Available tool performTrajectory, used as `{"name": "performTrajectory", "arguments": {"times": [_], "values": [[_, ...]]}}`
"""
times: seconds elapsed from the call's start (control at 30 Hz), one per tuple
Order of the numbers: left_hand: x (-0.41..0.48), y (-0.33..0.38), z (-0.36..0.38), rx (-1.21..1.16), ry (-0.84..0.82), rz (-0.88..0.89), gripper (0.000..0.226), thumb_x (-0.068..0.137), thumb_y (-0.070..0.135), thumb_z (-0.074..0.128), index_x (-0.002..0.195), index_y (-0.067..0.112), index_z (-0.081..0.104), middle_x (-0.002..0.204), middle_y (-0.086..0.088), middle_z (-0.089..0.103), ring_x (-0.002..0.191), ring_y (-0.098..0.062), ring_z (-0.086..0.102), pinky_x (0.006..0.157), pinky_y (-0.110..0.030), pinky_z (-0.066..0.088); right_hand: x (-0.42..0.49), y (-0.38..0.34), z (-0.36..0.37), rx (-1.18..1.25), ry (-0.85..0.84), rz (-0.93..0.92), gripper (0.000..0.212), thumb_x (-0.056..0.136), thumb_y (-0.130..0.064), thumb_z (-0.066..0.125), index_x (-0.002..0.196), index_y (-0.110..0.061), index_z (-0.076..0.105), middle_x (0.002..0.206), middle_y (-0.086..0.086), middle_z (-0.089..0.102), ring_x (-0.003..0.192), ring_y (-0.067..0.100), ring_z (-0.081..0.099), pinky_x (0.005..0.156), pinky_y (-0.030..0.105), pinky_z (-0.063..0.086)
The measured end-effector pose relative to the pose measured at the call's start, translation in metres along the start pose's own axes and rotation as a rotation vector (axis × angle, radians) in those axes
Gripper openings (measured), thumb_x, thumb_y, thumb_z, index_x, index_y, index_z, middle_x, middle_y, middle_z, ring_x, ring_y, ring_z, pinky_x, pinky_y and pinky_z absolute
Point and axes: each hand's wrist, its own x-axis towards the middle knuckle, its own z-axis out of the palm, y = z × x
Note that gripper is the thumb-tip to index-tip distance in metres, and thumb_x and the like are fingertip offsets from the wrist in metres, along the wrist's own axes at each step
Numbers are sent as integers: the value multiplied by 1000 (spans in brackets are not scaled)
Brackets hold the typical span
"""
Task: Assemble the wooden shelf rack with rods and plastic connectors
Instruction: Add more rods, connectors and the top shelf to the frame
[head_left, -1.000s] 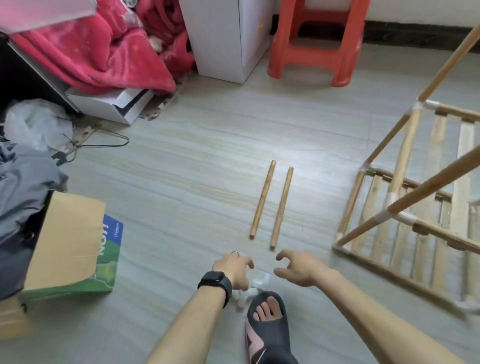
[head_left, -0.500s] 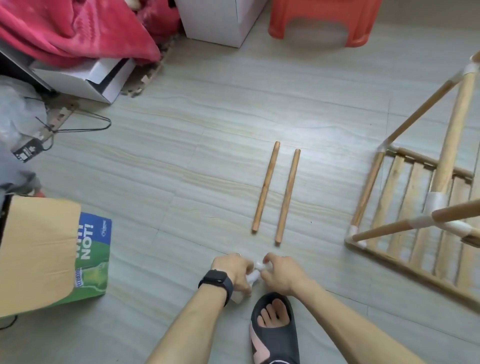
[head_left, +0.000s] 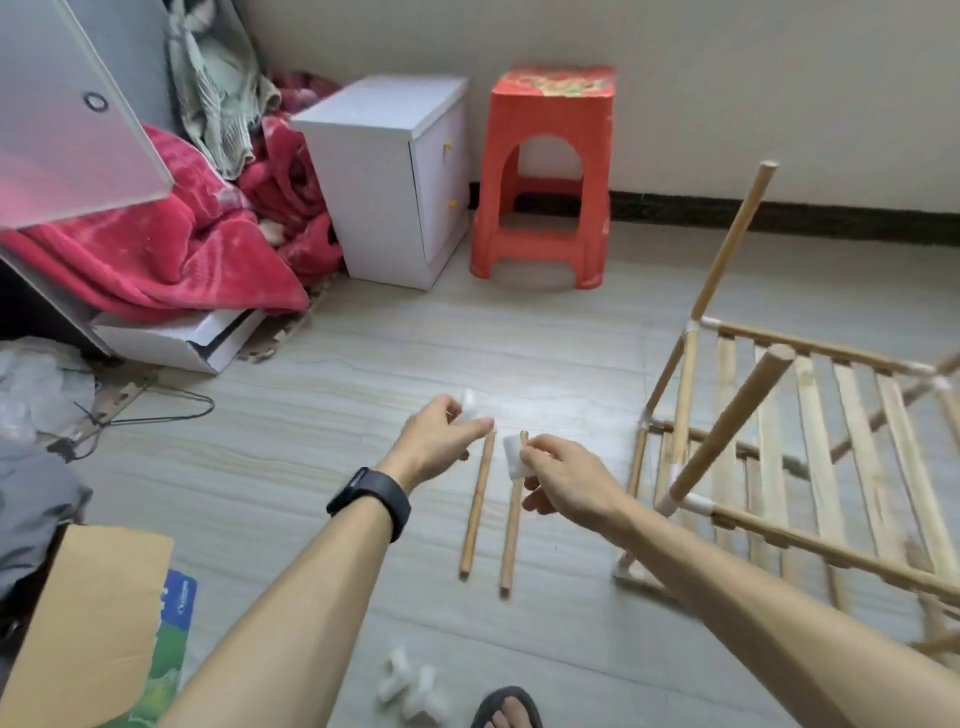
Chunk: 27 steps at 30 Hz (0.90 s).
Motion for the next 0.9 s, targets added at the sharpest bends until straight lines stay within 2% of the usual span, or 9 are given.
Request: {"name": "performTrajectory", "arguments": {"times": [0.07, 0.2, 0.33, 0.47, 0.57, 0.63, 0.7, 0.8, 0.9], "values": [[-10, 45, -8, -19, 54, 105, 33, 89, 52, 70, 97, 24, 55, 99, 4, 69, 76, -11, 73, 54, -19, 45, -23, -34, -25, 1, 59, -98, 26, 102, -33, 45, 98, -19, 66, 86, 4, 67, 65, 18, 75, 74, 43, 60], [-40, 111, -3, -82, 137, 275, 37, 92, 55, 65, 100, 20, 60, 96, 3, 69, 67, -8, 72, 59, -25, 46, -78, -76, -77, 4, 176, -273, 31, 104, -36, 45, 95, -17, 67, 83, 3, 67, 66, 18, 74, 77, 49, 60], [-72, 149, 22, -141, 174, 418, 37, 94, 61, 59, 96, 24, 63, 91, 1, 71, 64, -6, 70, 57, -20, 47, -130, -78, -120, 65, 288, -444, 29, 104, -40, 51, 95, -19, 68, 71, 0, 66, 64, 16, 72, 68, 39, 62], [-93, 180, 56, -244, 247, 509, 41, 94, 66, 51, 100, 27, 60, 92, 2, 71, 74, -12, 68, 58, -15, 49, -158, -36, -160, -41, 585, -573, 22, 104, -41, 51, 97, -28, 67, 67, 2, 66, 57, 13, 68, 50, 23, 54], [-101, 202, 84, -258, 233, 577, 40, 96, 64, 47, 102, 26, 58, 93, 2, 70, 80, -9, 63, 64, -12, 49, -152, 19, -191, -210, 726, -384, 25, 104, -44, 49, 107, -26, 66, 83, -6, 69, 68, 11, 67, 58, 27, 52], [-105, 211, 106, -233, 178, 608, 42, 97, 62, 47, 105, 22, 57, 91, 0, 68, 73, -6, 61, 60, -13, 49, -141, 61, -208, -400, 702, -163, 31, 103, -46, 49, 115, -22, 66, 97, -5, 67, 85, 12, 60, 70, 29, 45], [-107, 216, 125, -223, 156, 616, 38, 97, 60, 49, 102, 23, 56, 88, 2, 61, 65, -5, 55, 57, -18, 48, -130, 100, -214, -510, 646, -28, 33, 102, -47, 51, 119, -21, 64, 107, -2, 69, 89, 14, 58, 74, 29, 46], [-107, 214, 145, -196, 208, 621, 33, 97, 60, 50, 95, 28, 55, 94, 4, 52, 71, -6, 49, 63, -17, 42, -115, 138, -208, -614, 568, 47, 29, 101, -41, 54, 123, -23, 61, 118, -1, 67, 100, 17, 63, 85, 36, 55], [-103, 205, 154, -139, 219, 624, 42, 94, 63, 49, 100, 22, 58, 98, 3, 52, 73, -7, 49, 62, -15, 40, -105, 150, -202, -590, 534, 82, 29, 101, -35, 55, 128, -24, 60, 121, -1, 67, 105, 18, 64, 88, 39, 57]]}}
